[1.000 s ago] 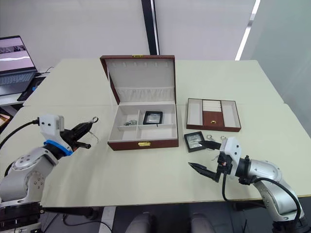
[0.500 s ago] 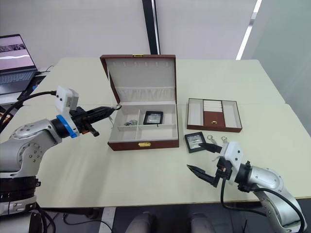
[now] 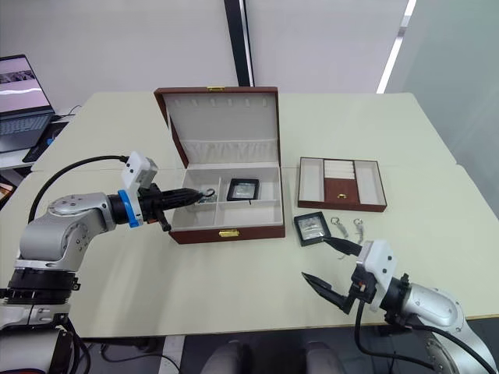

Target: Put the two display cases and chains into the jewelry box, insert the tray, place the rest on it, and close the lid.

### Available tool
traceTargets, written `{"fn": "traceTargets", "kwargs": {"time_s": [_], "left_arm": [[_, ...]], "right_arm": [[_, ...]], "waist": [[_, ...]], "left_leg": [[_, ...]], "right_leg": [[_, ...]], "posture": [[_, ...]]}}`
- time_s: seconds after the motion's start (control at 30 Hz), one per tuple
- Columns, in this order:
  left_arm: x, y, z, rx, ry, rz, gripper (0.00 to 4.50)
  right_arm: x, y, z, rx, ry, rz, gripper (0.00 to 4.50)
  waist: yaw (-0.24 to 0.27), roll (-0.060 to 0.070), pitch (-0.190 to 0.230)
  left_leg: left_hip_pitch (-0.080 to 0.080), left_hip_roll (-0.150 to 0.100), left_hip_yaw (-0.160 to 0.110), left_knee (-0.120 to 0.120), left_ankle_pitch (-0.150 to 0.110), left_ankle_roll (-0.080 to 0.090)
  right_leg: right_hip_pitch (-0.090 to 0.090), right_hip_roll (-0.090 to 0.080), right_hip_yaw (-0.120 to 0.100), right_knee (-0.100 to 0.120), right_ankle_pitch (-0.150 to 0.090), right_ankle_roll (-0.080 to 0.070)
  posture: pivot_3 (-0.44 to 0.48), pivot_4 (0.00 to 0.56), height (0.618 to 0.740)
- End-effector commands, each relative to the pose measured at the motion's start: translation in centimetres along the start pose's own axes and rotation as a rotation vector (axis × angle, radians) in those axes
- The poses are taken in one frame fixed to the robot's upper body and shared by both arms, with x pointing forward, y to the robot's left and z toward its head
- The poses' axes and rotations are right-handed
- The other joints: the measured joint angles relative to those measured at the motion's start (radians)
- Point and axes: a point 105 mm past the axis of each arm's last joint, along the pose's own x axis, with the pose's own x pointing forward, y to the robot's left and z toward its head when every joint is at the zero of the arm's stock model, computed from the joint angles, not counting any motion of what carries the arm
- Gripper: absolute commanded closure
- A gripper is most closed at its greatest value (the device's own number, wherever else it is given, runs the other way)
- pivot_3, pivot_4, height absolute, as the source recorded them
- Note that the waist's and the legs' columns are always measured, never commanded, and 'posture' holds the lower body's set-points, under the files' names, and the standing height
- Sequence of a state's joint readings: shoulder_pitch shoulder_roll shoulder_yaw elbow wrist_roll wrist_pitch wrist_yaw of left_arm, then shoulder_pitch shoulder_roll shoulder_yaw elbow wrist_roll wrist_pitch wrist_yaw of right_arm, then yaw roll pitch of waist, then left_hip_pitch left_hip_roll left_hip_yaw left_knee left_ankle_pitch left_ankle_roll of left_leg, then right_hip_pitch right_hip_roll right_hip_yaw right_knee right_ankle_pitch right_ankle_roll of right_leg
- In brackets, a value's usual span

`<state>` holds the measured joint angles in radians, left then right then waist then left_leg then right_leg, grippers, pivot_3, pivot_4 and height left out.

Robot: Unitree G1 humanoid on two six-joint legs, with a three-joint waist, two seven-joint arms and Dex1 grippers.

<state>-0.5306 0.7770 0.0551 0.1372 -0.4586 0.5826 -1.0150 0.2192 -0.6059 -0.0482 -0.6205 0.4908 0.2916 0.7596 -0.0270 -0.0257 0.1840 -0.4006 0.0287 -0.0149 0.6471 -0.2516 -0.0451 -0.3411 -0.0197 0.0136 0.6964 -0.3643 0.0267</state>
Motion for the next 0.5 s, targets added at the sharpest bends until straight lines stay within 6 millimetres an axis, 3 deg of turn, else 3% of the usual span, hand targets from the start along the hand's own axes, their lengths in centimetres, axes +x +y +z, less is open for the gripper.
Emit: {"fn": "traceTargets", "kwargs": {"time_s": [0.03,0.43,0.5], "left_arm": [[0.04,-0.14,1.29,0.046,-0.022,-0.011,4.49],[-0.82,0.31,0.49,0.034,-0.006,0.006,4.49],[-0.79,0.27,0.48,0.032,-0.006,0.012,3.94]], "right_arm": [[-0.05,0.23,1.16,-0.043,-0.039,-0.005,0.0],[-0.03,-0.2,0.97,-0.043,-0.029,-0.006,0.0],[-0.03,-0.28,0.93,-0.044,-0.027,-0.004,0.0]], "waist": [[0.0,0.0,0.0],[0.0,0.0,0.0],[0.0,0.0,0.0]], "left_leg": [[0.0,0.0,0.0,0.0,0.0,0.0],[0.0,0.0,0.0,0.0,0.0,0.0],[0.0,0.0,0.0,0.0,0.0,0.0]], "right_leg": [[0.0,0.0,0.0,0.0,0.0,0.0],[0.0,0.0,0.0,0.0,0.0,0.0],[0.0,0.0,0.0,0.0,0.0,0.0]], "posture": [[0.0,0.15,0.74],[0.0,0.15,0.74],[0.0,0.15,0.74]]}}
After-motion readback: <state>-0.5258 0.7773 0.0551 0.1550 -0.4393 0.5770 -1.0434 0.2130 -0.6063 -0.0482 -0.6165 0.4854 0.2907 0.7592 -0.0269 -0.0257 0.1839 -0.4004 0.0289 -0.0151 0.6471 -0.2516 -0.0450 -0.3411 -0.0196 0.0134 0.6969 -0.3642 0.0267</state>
